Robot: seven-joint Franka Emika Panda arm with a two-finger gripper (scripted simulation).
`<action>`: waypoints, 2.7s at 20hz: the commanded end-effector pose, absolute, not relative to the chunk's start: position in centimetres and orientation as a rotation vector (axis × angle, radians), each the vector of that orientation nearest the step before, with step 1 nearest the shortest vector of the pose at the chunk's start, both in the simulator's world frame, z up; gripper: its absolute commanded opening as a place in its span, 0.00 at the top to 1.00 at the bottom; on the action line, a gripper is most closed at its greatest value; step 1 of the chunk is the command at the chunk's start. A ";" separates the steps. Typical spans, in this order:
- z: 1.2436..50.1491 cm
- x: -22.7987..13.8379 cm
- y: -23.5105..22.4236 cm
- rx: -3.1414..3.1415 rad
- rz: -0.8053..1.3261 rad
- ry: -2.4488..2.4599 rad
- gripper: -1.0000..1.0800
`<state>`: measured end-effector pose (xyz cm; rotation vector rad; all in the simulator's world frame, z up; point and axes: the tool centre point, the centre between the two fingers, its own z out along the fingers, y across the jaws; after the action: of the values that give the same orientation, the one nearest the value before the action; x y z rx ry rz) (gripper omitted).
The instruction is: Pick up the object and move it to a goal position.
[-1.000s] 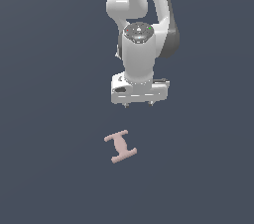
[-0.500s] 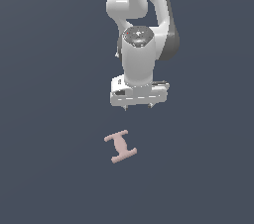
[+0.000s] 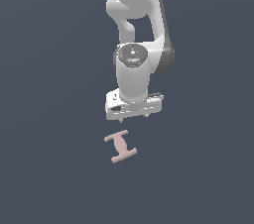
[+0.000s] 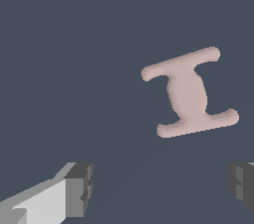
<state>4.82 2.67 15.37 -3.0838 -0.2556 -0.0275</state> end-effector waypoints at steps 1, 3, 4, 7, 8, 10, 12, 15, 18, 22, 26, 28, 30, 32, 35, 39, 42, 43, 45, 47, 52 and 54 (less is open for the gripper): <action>14.2 6.0 1.9 -3.085 -0.024 -0.318 0.04; 13.1 7.0 1.2 -3.086 -0.022 -0.375 0.04; 12.5 7.5 0.8 -3.085 -0.020 -0.404 0.04; 10.9 8.8 -0.3 -3.083 -0.015 -0.481 0.04; 10.4 9.1 -0.6 -3.082 -0.014 -0.504 0.04; 9.5 9.7 -1.2 -3.080 -0.011 -0.545 0.04; 8.8 10.2 -1.7 -3.078 -0.008 -0.580 0.04; 7.8 10.7 -2.3 -3.074 -0.004 -0.622 0.04; 7.2 11.0 -2.7 -3.072 -0.002 -0.650 0.04; 6.7 11.2 -3.0 -3.070 0.000 -0.667 0.04; 6.6 11.2 -3.0 -3.070 0.001 -0.662 0.04; 6.1 11.2 -3.0 -3.070 0.001 -0.663 0.04; 5.3 11.1 -3.0 -3.070 0.001 -0.663 0.04; 4.1 11.1 -3.0 -3.070 0.001 -0.665 0.04; 2.5 11.1 -3.0 -3.070 0.000 -0.667 0.04; 1.6 11.1 -3.0 -3.070 0.000 -0.668 0.04; 1.7 11.2 -3.0 -3.070 0.000 -0.668 0.04; 1.7 11.2 -3.0 -3.070 0.000 -0.668 1.00; 1.7 11.2 -3.0 -3.070 0.000 -0.668 1.00; 1.7 11.2 -3.0 -3.070 0.000 -0.668 1.00; 1.7 11.2 -3.0 -3.070 0.000 -0.668 1.00; 1.8 11.2 -3.0 -3.070 0.000 -0.668 1.00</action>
<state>11.22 -2.99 1.71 -3.0697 -0.6683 0.0007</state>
